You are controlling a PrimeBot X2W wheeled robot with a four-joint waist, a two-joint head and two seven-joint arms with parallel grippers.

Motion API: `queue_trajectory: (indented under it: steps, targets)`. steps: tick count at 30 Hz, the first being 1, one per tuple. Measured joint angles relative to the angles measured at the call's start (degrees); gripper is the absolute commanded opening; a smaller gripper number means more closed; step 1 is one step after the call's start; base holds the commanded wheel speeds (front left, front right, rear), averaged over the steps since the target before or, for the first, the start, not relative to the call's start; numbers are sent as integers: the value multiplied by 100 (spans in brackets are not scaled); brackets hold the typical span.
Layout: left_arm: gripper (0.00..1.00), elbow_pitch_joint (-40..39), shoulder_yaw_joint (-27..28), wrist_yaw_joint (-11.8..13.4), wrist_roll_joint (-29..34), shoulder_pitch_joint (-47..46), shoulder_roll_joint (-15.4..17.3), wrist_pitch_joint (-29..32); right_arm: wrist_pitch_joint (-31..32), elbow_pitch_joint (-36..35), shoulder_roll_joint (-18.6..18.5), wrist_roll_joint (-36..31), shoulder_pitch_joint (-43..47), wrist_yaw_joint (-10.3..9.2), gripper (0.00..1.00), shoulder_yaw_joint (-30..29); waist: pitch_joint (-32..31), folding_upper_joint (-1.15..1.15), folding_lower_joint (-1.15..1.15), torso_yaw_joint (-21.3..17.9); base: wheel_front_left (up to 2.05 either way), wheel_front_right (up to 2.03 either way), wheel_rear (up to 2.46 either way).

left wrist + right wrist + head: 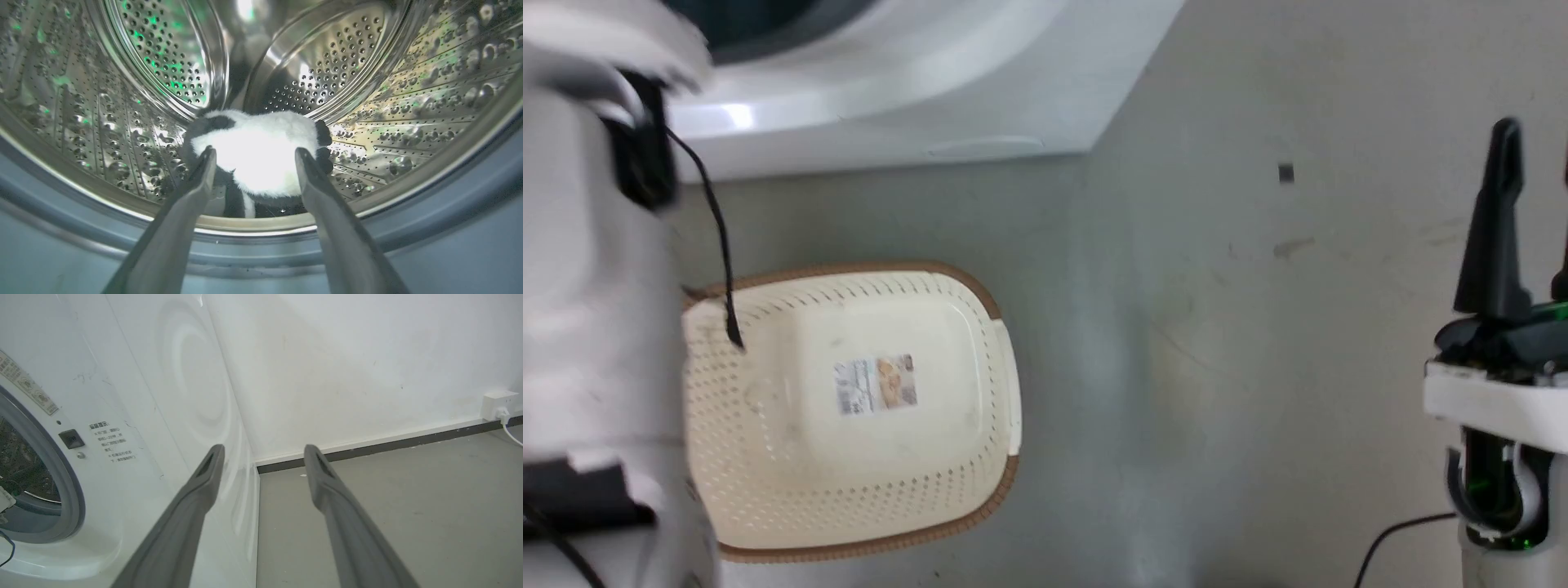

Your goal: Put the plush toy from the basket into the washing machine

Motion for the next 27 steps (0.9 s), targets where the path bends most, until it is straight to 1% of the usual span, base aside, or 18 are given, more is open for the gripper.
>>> queue_trajectory:
  steps: [5, 9, 12, 17, 20, 23, 27]
  targets:
    - [100, -504, -7, -15, 36, 920, -376, -1, 0, 107, 1, -254, 237, 0, 100, 26, -538, 0, 0, 192, 0, 0, 0]
    - [100, -940, 31, 10, 97, 1706, -598, 0, 1, 246, 1, -380, 416, 0, 100, -7, -985, 0, 0, 347, 0, 0, 0]
    - [100, -1386, 40, 58, 214, 2307, -657, -1, 0, 352, 1, -423, 560, 0, 100, 10, -1323, 0, 0, 433, 0, 0, 0]
    - [100, -2278, -63, 63, 372, 3308, -829, -1, 1, 537, 1, -493, 855, 1, 100, 32, -1862, 0, -1, 542, 0, 0, 0]
    - [100, -2711, -115, 133, 475, 3906, -909, -1, 0, 681, 1, -535, 1015, 1, 100, 35, -2158, 0, -1, 582, 0, 0, 0]
    - [100, -2898, -223, 205, 571, 4467, -961, -1, 0, 815, 1, -578, 1226, 1, 100, 23, -2447, 0, -1, 610, 0, 0, 0]
    - [100, -2956, -393, 213, 623, 5111, -1004, 0, 0, 951, 1, -639, 1523, 1, 100, 16, -2820, 0, -1, 624, 0, 0, 0]
